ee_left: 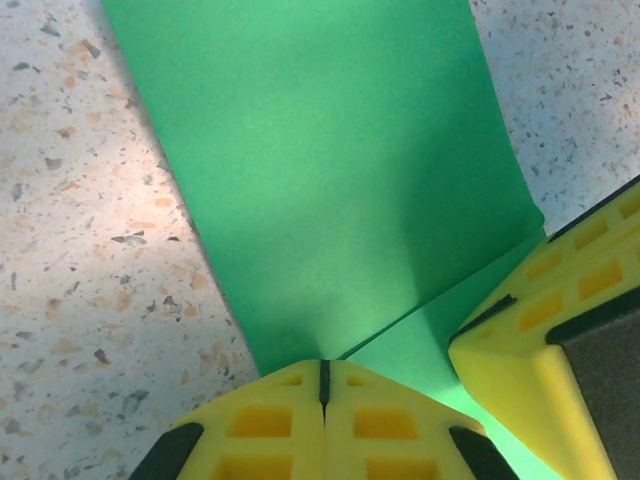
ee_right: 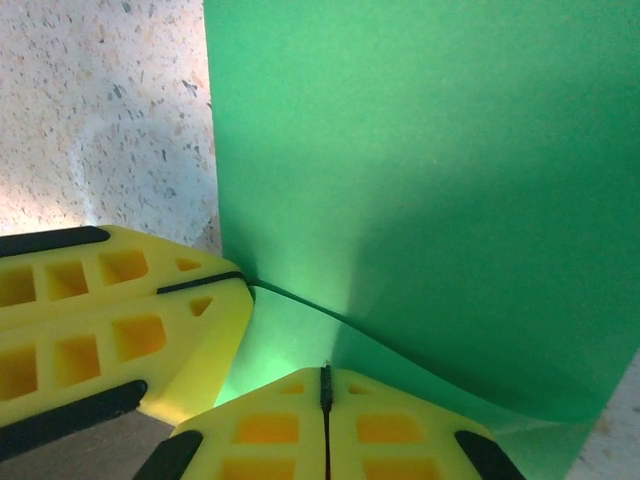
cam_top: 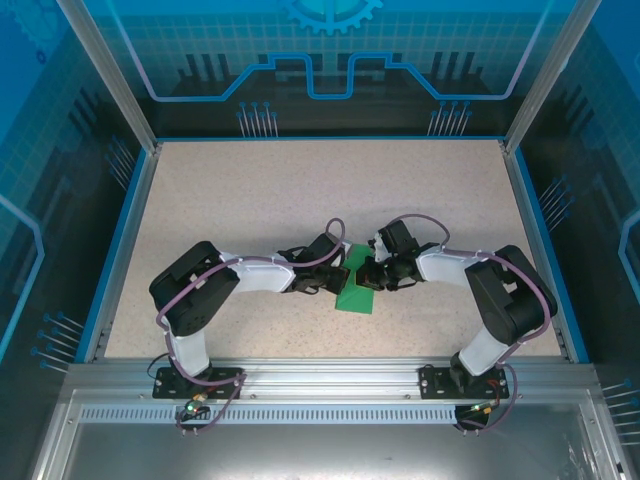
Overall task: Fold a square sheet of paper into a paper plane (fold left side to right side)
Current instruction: Fold the triangle a second time at the center of the table.
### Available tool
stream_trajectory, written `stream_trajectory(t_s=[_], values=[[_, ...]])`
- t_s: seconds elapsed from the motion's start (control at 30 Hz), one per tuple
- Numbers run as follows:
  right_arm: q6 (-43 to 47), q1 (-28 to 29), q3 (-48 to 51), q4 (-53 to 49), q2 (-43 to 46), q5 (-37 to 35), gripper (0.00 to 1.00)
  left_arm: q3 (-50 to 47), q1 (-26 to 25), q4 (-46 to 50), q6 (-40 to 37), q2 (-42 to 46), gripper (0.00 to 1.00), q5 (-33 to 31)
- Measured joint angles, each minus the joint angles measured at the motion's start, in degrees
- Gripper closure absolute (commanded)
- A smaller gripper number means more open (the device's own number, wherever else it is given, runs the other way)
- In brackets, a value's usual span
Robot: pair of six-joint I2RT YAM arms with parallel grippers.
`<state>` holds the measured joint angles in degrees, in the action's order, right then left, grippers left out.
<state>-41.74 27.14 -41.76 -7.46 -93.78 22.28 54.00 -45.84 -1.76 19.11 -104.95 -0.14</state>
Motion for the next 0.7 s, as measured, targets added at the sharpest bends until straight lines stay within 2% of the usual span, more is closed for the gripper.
stream_trajectory(t_s=[0.37,0.57,0.7], values=[[1.7,0.3,-0.3,-2.7,0.0,-2.6,0.93,0.5,0.0,0.7,-0.2,-0.1,0.99,0.0],[2.2,0.3,-0.4,-3.0,0.0,-2.8,0.93,0.6,-0.1,1.6,-0.4,0.0,0.82,0.0],[2.2,0.3,-0.4,-3.1,0.0,-2.8,0.93,0.6,-0.1,4.0,-1.0,2.3,0.68,0.0]])
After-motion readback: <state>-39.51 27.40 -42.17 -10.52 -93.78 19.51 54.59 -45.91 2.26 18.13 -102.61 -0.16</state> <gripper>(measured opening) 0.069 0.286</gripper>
